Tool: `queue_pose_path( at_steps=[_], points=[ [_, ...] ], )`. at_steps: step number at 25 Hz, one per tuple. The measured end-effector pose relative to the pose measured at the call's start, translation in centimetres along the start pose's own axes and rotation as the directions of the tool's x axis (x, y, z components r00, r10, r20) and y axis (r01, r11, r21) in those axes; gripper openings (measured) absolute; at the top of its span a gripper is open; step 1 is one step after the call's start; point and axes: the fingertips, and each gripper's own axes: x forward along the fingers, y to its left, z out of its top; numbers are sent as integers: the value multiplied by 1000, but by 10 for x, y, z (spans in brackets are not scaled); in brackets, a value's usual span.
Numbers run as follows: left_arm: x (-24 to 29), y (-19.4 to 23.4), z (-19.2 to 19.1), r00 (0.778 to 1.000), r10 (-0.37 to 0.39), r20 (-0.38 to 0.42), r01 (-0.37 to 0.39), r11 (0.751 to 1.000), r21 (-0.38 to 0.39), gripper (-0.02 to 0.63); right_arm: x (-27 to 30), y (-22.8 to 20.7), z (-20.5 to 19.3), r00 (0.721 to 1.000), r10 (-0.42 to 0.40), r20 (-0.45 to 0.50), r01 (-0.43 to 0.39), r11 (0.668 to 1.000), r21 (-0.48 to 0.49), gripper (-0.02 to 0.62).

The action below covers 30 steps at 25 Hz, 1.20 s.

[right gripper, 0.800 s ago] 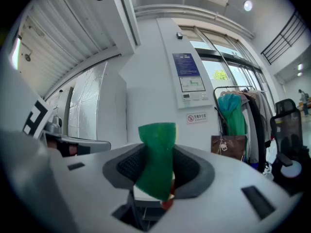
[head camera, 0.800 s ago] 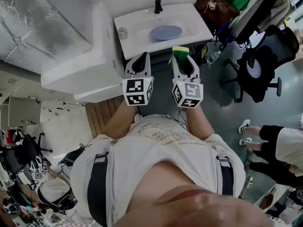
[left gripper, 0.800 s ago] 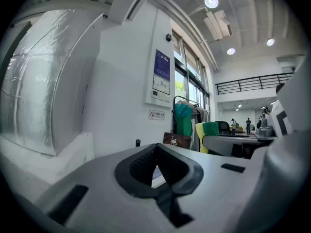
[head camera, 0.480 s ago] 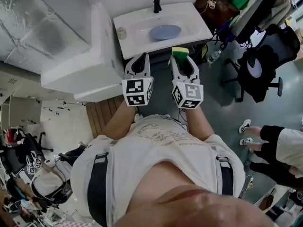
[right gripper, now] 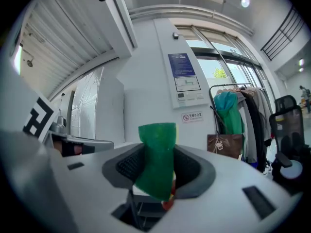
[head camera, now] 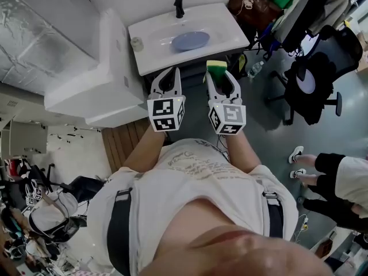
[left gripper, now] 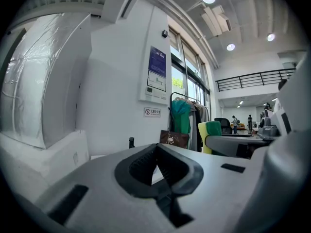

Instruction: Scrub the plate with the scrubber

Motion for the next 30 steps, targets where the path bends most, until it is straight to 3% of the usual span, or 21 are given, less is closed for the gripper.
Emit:
queue_pose_path(
  at_steps=[8, 13, 18, 30],
  points=[
    [-1, -37, -5, 1000, -3, -5, 3, 999, 44, 21, -19, -21, -4, 1000, 26, -5, -26, 1000, 11, 178],
    [4, -34, -1, 1000, 17, 8, -17, 998, 59, 21, -14, -21, -1, 999, 47, 7, -47, 999, 3, 178],
    [18, -26, -6, 1000, 20, 1, -20, 1000, 22, 21, -5, -23, -1, 999, 45, 12, -45, 999, -16, 178],
    [83, -22, -3, 1000, -11, 9, 10, 1000, 25, 21, 37, -58, 0, 999, 19, 30, -18, 999, -30, 178]
  ],
)
